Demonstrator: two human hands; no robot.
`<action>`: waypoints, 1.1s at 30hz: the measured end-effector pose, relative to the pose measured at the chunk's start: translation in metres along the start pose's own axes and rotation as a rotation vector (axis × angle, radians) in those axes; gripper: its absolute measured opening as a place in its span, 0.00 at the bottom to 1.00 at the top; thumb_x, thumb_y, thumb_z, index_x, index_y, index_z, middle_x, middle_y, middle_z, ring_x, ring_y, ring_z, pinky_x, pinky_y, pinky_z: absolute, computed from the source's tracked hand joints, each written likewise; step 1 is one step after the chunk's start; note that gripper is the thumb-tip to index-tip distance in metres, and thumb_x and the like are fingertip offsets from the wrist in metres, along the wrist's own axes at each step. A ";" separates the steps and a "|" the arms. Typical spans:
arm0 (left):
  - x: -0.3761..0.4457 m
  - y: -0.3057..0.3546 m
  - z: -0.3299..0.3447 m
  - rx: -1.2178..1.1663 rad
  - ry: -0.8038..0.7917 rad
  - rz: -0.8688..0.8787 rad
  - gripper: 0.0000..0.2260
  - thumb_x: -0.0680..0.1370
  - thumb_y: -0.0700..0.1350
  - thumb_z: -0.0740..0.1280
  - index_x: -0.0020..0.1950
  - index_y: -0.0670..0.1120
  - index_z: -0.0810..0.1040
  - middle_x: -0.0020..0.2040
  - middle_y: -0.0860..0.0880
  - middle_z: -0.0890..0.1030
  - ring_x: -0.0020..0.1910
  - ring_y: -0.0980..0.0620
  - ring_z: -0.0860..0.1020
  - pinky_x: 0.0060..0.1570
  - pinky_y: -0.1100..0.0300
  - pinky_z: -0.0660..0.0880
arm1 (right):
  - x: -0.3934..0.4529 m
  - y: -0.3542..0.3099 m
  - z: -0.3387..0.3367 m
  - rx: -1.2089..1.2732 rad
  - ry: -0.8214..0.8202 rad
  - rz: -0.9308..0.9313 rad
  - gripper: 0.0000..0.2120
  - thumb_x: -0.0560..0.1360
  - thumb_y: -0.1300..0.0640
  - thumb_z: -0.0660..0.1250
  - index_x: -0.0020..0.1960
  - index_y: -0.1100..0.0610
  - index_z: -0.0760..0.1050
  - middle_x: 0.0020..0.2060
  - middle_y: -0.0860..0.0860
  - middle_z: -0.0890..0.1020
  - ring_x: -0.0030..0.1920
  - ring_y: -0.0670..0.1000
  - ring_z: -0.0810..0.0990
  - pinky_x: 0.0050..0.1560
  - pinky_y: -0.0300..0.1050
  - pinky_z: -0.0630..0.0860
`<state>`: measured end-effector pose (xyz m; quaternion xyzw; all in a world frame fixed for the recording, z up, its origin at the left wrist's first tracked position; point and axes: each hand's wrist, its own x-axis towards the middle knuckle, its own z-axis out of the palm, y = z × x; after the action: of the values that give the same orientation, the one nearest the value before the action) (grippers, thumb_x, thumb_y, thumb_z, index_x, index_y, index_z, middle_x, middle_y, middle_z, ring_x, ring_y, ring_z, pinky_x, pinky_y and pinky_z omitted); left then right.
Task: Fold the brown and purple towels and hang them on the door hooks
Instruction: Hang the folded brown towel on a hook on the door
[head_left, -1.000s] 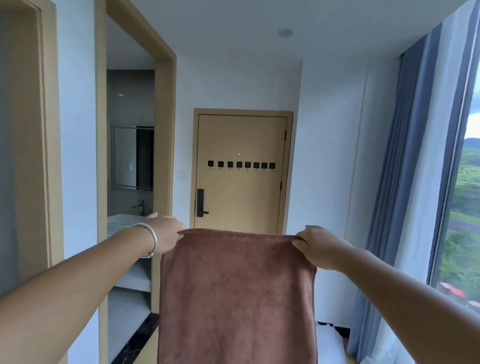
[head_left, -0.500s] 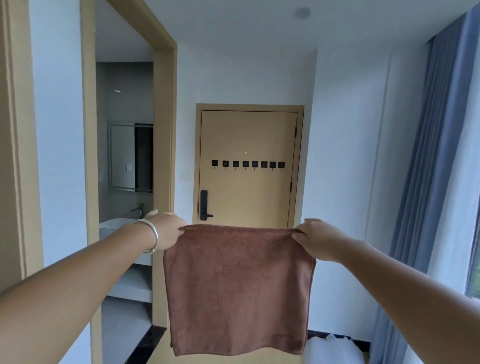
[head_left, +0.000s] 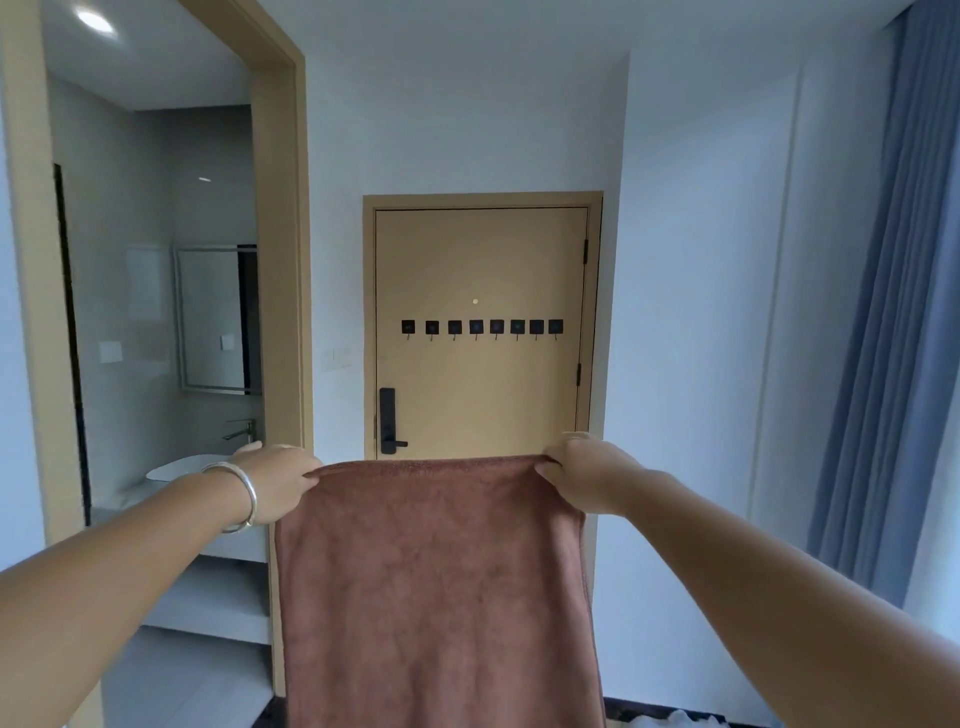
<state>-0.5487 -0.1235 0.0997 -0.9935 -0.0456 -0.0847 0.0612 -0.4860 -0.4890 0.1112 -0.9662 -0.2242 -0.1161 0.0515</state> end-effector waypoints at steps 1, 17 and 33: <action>0.013 0.003 0.000 0.008 0.015 0.000 0.15 0.83 0.47 0.51 0.47 0.48 0.76 0.49 0.53 0.76 0.57 0.54 0.74 0.66 0.54 0.60 | 0.014 0.008 0.002 0.005 0.001 -0.005 0.19 0.82 0.45 0.50 0.60 0.52 0.75 0.50 0.49 0.71 0.61 0.54 0.71 0.61 0.52 0.71; 0.196 -0.010 0.043 0.036 0.018 -0.029 0.14 0.83 0.48 0.52 0.50 0.49 0.77 0.52 0.53 0.78 0.58 0.53 0.75 0.60 0.58 0.63 | 0.202 0.072 0.051 0.033 -0.020 -0.029 0.19 0.82 0.46 0.50 0.59 0.53 0.75 0.54 0.52 0.73 0.63 0.54 0.70 0.60 0.51 0.70; 0.409 -0.120 0.076 0.000 0.076 -0.009 0.13 0.83 0.46 0.52 0.44 0.51 0.73 0.46 0.55 0.76 0.51 0.55 0.74 0.60 0.57 0.65 | 0.435 0.036 0.089 -0.014 0.019 -0.014 0.20 0.82 0.46 0.50 0.63 0.54 0.75 0.56 0.53 0.75 0.61 0.54 0.71 0.61 0.51 0.70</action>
<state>-0.1474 0.0379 0.1106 -0.9893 -0.0475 -0.1229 0.0625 -0.0730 -0.3241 0.1305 -0.9639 -0.2297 -0.1270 0.0460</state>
